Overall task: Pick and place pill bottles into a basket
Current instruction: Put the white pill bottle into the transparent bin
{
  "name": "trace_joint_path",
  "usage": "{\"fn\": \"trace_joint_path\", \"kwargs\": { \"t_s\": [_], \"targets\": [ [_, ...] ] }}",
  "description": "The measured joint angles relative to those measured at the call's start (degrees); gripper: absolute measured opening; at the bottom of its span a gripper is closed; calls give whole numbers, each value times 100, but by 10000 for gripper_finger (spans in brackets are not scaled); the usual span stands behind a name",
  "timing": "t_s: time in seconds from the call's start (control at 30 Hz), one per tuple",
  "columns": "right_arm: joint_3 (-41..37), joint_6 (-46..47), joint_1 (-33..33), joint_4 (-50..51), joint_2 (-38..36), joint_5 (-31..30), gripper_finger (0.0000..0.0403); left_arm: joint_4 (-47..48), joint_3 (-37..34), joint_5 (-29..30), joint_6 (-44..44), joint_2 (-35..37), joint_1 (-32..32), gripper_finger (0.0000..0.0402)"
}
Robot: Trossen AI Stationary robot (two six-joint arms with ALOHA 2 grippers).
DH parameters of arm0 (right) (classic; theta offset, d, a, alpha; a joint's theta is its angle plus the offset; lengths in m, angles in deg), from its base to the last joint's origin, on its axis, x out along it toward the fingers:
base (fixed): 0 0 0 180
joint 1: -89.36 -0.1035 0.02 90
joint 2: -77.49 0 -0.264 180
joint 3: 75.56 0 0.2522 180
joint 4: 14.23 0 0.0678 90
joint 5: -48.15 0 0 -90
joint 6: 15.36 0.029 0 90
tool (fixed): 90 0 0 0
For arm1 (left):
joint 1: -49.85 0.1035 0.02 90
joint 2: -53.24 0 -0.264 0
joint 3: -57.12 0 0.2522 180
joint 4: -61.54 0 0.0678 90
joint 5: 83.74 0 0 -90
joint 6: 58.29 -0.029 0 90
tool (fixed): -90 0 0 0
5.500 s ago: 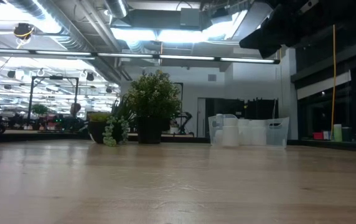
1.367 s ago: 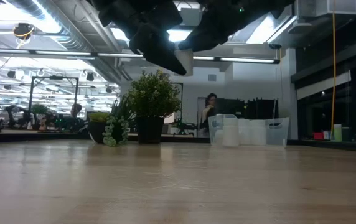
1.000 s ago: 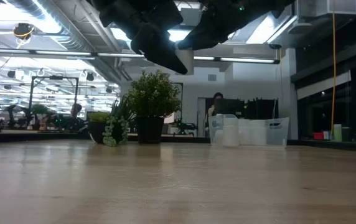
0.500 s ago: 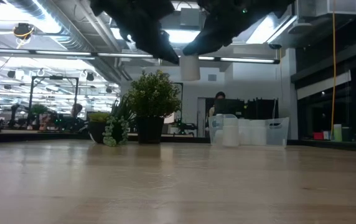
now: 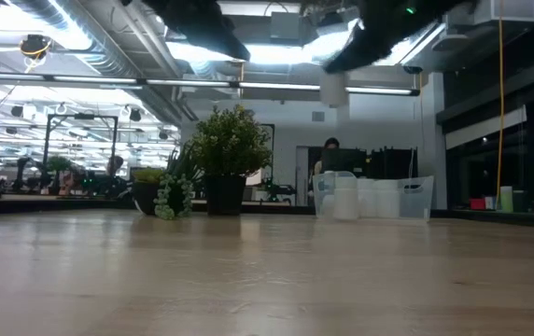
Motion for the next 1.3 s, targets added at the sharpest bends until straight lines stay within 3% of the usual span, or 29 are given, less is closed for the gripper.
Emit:
{"fn": "trace_joint_path", "kwargs": {
  "t_s": [0.1,0.2,0.43,0.83,1.3],
  "targets": [
    [-511,202,117,-48,-481,-485,149,4,0,-555,24,-57,211,17],
    [-978,395,266,-177,-925,-520,149,5,0,-984,31,-135,401,5],
    [-1746,1004,731,-296,-1578,-1212,149,-292,0,-1050,215,-307,549,2],
    [-1935,1405,1367,-259,-1542,-1614,149,-1225,0,-951,228,-731,624,3],
    [-1935,1735,1826,-271,-1301,-1270,149,-2102,0,-923,161,-1793,685,1]
  ]
}}
